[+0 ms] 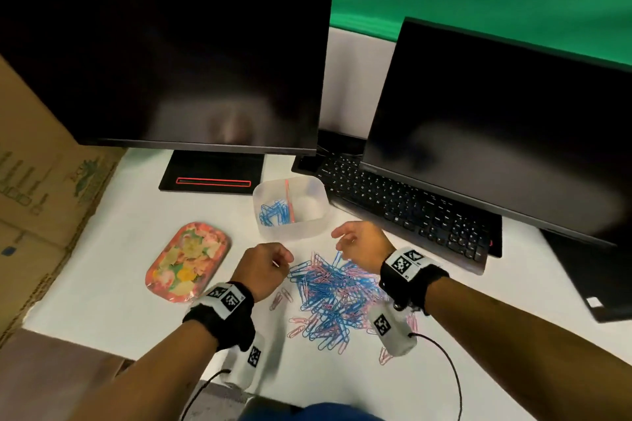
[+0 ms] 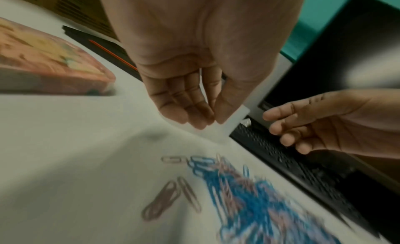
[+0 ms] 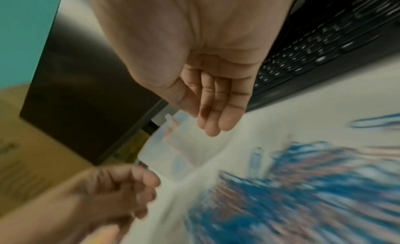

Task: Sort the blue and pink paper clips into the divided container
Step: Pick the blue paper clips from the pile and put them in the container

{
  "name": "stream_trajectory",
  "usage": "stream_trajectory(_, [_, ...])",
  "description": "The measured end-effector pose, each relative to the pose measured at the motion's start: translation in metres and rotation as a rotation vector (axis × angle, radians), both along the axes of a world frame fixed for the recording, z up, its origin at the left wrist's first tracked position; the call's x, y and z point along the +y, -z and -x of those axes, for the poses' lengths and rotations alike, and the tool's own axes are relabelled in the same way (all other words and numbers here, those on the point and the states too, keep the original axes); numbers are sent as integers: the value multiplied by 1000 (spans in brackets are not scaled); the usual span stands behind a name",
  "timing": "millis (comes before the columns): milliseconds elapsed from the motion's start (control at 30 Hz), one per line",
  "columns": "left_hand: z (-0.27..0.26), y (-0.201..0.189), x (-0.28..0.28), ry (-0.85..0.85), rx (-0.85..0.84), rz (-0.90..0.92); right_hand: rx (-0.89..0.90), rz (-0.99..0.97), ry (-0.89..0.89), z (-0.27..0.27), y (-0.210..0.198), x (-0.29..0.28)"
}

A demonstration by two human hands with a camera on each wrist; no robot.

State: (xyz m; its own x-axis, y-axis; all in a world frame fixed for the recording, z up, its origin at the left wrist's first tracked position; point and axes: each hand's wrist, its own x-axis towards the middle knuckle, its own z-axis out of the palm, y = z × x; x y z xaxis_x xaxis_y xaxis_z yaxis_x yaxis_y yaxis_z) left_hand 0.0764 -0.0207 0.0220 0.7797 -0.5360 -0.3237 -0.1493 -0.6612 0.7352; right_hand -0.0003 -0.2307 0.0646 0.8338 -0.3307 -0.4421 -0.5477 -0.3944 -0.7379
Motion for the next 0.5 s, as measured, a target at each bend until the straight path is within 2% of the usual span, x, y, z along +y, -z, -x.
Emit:
stream_trajectory(67, [10,6,-5,98,-22,-67,37,154,-128,27,15,-2])
stream_trajectory(233, [30,17,-14,113,1,-149,29,218,-318,73,41,6])
stream_trajectory(400, [47,23,-20,363,-21,-156,-28,392,-585,106,53,21])
stream_trajectory(500, [53,23,-19,450,-60,-179,-85,450,-660,117,60,24])
